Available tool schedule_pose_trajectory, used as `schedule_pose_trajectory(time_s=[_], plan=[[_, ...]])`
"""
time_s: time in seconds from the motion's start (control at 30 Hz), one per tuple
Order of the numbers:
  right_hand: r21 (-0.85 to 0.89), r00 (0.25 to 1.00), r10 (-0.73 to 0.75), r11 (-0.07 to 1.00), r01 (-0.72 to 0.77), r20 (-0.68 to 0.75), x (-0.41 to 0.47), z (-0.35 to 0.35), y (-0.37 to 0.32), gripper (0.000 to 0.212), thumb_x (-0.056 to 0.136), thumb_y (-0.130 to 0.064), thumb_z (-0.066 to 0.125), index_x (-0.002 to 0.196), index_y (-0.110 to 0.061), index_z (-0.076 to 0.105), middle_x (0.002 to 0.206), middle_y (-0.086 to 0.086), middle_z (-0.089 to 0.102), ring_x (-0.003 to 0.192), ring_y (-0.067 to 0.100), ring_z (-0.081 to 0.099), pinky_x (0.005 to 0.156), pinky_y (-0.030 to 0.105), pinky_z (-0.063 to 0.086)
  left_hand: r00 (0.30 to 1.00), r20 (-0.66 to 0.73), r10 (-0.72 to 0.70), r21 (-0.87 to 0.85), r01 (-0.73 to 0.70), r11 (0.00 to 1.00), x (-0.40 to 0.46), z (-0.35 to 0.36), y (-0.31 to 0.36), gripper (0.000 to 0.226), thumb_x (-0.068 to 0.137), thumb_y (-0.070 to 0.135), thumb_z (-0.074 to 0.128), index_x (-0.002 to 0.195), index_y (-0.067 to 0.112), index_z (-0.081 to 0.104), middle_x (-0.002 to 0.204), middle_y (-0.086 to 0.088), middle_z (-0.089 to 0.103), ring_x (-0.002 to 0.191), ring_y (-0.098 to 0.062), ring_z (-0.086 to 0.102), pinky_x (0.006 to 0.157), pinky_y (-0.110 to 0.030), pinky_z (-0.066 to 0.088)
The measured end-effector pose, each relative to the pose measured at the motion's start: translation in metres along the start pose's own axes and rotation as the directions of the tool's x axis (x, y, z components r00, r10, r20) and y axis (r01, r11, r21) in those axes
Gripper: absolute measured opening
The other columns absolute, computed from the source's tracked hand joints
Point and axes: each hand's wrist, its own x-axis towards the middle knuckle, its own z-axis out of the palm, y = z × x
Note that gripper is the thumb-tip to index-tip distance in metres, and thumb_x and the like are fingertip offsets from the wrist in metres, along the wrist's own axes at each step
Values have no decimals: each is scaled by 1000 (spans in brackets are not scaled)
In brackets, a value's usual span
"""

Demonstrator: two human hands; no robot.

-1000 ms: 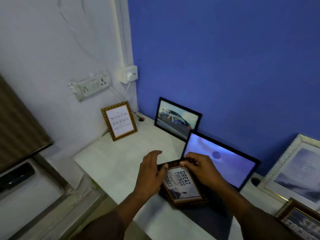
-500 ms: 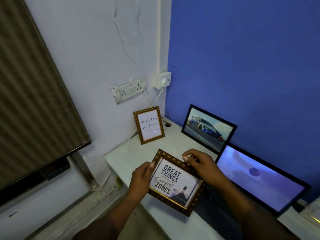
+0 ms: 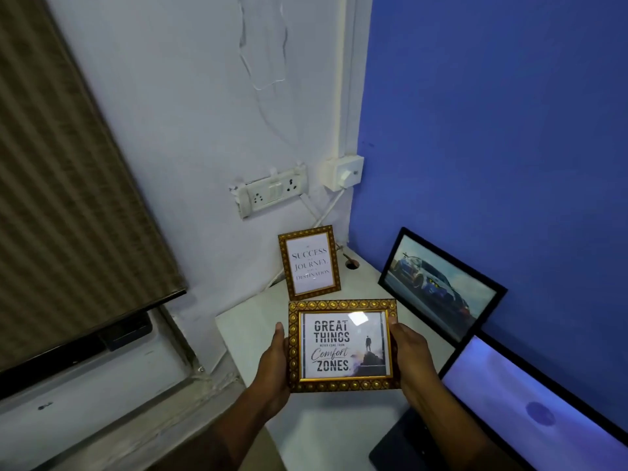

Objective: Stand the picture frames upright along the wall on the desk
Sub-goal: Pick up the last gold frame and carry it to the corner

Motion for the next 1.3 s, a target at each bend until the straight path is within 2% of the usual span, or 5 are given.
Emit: schedule_pose_trajectory(time_s=[0.4, 0.53, 0.73, 1.0, 1.3], plan=[[-28, 995, -71, 997, 74, 75, 57, 2, 17, 42, 105, -37, 47, 105, -3, 71, 96, 17, 79, 89, 36, 77, 86, 60, 59, 933, 251, -257, -30, 273, 962, 60, -2, 1, 84, 93, 78, 22, 136, 21, 66, 139, -16, 65, 128, -39, 62, 113, -61, 41], [-130, 985, -102, 984, 121, 140, 78, 15, 19, 30, 96, -36, 65, 105, -8, 72, 98, 14, 79, 90, 33, 77, 82, 60, 61, 941, 200, -274, 10, 277, 961, 94, -10, 7, 77, 96, 69, 28, 126, 15, 74, 128, -18, 71, 117, -39, 69, 109, -59, 46], [51, 984, 176, 983, -177, 19, 120, 30, 17, 55, 98, -65, 34, 108, -28, 74, 99, 1, 80, 96, 22, 76, 79, 36, 59, 931, 200, -306, 56, 301, 952, 164, -12, 18, 71, 97, 68, 31, 130, 19, 70, 132, -16, 69, 124, -38, 64, 111, -62, 43], [292, 919, 380, 895, -336, -109, 192, 44, 44, 70, 89, -79, 34, 126, -30, 66, 123, 9, 74, 113, 30, 71, 106, 54, 49, 952, 82, -294, 160, 278, 947, 254, -8, 29, 59, 104, 47, 31, 115, 9, 75, 117, -20, 74, 112, -41, 69, 102, -61, 51], [328, 893, 422, 875, -356, -157, 241, 65, 68, 61, 92, -72, 40, 117, -25, 69, 117, 8, 75, 110, 29, 70, 107, 51, 48, 964, -55, -259, 126, 264, 956, 304, -15, 7, 50, 111, 31, 26, 98, 16, 73, 87, -3, 81, 88, -25, 74, 93, -48, 58]])
